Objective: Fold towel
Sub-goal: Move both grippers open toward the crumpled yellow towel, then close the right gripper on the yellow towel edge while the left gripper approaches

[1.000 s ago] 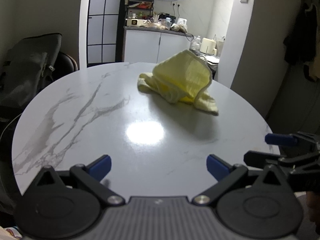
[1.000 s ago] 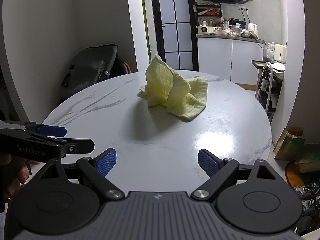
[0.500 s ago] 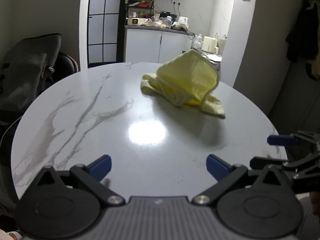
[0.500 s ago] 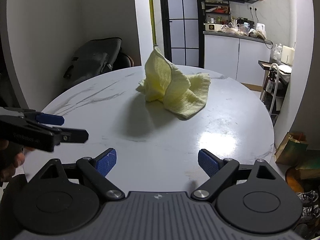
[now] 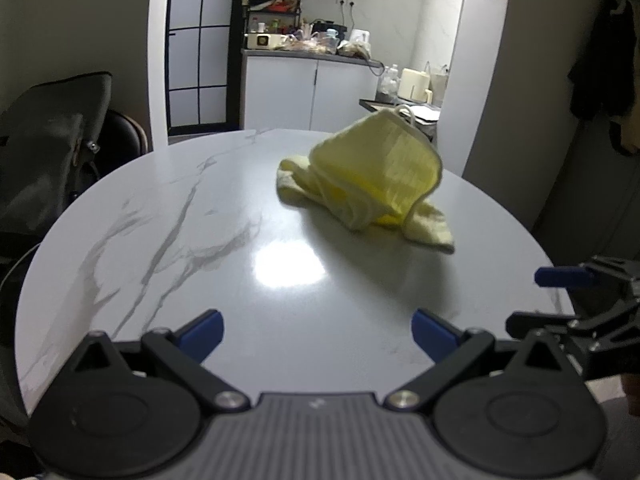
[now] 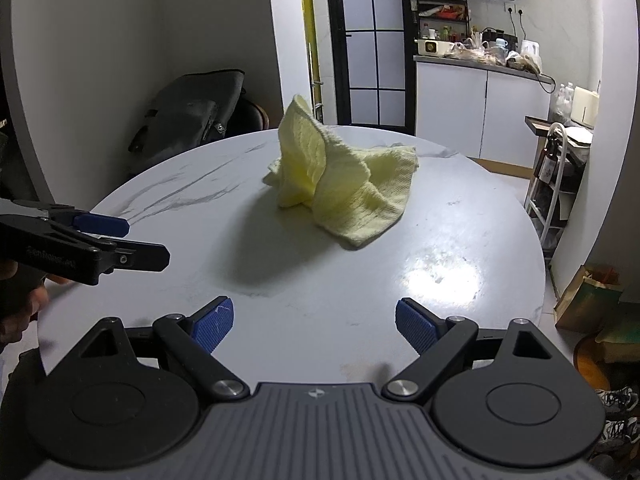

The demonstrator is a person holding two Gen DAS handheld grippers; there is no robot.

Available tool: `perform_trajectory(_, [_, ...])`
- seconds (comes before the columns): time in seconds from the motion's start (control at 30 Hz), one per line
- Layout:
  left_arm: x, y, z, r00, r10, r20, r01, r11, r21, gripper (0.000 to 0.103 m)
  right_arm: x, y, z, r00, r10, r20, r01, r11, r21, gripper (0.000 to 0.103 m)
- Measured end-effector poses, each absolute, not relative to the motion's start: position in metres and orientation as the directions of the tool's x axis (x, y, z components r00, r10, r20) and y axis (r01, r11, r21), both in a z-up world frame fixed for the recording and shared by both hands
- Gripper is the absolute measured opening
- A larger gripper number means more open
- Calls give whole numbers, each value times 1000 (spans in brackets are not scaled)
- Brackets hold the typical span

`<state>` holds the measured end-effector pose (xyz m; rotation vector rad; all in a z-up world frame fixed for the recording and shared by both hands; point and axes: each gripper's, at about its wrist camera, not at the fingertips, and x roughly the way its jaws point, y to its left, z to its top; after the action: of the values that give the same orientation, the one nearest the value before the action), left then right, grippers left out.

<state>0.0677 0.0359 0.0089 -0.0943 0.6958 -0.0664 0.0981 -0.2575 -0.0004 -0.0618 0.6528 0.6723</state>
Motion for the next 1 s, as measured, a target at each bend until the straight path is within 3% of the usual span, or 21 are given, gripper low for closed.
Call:
perform_trajectory(0.57, [79, 50, 9, 748, -135, -650, 97, 991, -95, 98, 130, -252, 2, 578, 537, -614, -610, 785, 112, 77])
perform_trajectory(0.8, [83, 51, 12, 748, -143, -648, 114, 990, -87, 96, 146, -240, 0, 571, 516, -639, -633, 772, 58, 63])
perform_trajectory(1.0, [87, 53, 22, 758, -152, -634, 123, 988, -90, 96, 162, -226, 2, 570, 505, -648, -660, 752, 5, 61])
